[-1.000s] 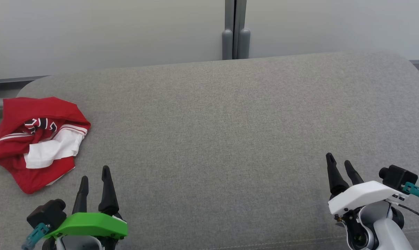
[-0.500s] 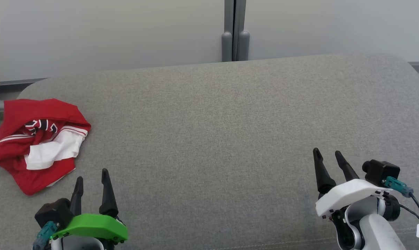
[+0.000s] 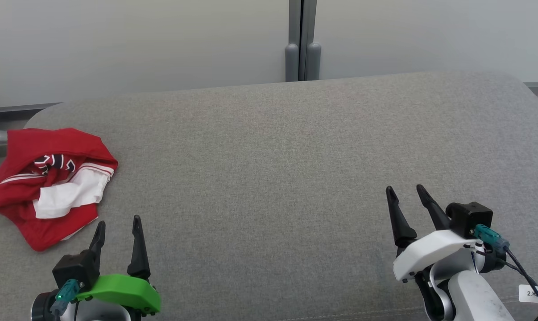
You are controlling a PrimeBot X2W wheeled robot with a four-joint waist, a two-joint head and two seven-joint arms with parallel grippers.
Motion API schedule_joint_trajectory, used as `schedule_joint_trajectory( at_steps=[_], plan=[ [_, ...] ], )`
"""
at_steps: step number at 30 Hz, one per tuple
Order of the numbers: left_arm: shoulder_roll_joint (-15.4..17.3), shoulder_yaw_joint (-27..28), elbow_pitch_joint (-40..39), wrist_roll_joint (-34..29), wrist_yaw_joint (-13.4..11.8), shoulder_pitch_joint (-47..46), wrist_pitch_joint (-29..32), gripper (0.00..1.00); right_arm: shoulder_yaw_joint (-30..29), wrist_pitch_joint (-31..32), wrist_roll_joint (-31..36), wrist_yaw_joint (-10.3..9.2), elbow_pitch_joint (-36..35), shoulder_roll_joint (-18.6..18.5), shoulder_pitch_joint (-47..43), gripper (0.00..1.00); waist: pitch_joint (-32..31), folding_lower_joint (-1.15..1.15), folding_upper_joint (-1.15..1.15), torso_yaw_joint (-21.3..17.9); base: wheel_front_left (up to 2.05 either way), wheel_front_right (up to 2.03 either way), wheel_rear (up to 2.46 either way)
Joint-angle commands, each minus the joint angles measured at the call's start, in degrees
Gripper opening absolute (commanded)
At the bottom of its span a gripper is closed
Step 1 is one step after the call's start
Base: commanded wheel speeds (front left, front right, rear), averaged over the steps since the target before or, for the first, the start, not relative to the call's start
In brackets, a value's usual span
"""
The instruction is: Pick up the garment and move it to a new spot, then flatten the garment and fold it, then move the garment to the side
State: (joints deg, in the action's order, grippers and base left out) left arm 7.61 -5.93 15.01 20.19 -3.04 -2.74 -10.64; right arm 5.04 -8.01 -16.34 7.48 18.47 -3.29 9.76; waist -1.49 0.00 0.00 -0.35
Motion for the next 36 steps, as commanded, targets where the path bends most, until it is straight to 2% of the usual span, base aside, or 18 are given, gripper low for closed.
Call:
schedule_joint_trajectory(
  at_steps=[1, 11, 24, 36],
  plan=[
    [0.63, -0.11, -0.81, -1.97, -0.44, -0.36, 0.19, 1.0, 0.66, -0.8, 1.79, 0.01, -0.67, -0.57, 1.1, 1.0, -0.06, 0.0, 0.0, 0.04, 0.0, 0.0, 0.0],
    [1.72, -0.5, -3.04, -6.66, -1.32, 0.55, 1.38, 1.0, 2.71, -2.5, 5.75, 0.01, -1.24, -0.88, 1.2, 1.0, -0.28, 0.0, 0.0, 0.16, 0.0, 0.0, 0.0],
    [2.42, 1.76, -2.65, -10.16, -3.22, 1.89, -1.76, 1.0, 4.51, -4.85, 10.2, 0.02, -1.54, -1.47, 1.49, 1.0, -0.64, 0.0, 0.0, 0.18, 0.0, 0.0, 0.0],
    [3.53, 1.3, -2.12, -13.54, -2.22, 2.15, -2.92, 1.0, 5.7, -6.72, 14.09, 0.01, -1.0, -1.75, 1.4, 1.0, -1.2, 0.0, 0.0, 0.24, 0.0, 0.0, 0.0]
  ],
)
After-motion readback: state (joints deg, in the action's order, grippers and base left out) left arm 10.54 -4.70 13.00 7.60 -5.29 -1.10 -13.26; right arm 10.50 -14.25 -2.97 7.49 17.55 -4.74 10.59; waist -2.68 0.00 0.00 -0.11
